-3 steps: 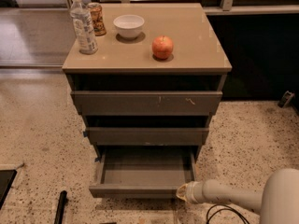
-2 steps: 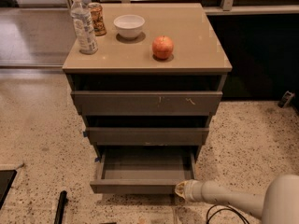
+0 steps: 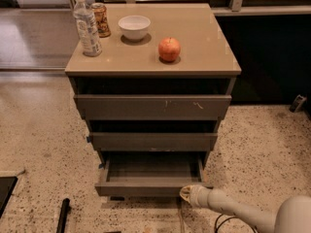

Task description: Close bottom drawer

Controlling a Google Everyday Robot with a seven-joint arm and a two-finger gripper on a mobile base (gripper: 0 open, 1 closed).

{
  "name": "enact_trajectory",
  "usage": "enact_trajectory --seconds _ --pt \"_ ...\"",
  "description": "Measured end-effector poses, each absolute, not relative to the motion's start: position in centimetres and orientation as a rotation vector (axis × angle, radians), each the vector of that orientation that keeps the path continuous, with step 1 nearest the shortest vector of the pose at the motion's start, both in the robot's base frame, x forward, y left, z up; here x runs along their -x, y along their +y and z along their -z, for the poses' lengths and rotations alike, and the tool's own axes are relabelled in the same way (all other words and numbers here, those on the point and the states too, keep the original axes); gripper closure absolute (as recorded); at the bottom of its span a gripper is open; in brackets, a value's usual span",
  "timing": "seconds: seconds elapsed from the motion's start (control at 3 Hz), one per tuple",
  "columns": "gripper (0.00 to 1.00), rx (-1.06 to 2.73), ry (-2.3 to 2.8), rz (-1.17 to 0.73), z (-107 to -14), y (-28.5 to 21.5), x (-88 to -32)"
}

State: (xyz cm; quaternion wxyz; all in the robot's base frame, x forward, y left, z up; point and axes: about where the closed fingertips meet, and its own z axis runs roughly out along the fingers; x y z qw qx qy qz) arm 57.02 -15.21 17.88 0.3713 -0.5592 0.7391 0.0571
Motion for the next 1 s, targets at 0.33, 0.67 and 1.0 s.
enact_trajectory --seconds 0.33,0.67,1.0 --pt "1.00 1.397 1.853 -0.108 -17.3 -15.3 -59.2" --pt "1.00 1.383 1.813 -0.064 -17.2 -15.3 -61.2" --pt "1.00 1.388 1.784 -0.030 -17.5 -15.0 -63.3"
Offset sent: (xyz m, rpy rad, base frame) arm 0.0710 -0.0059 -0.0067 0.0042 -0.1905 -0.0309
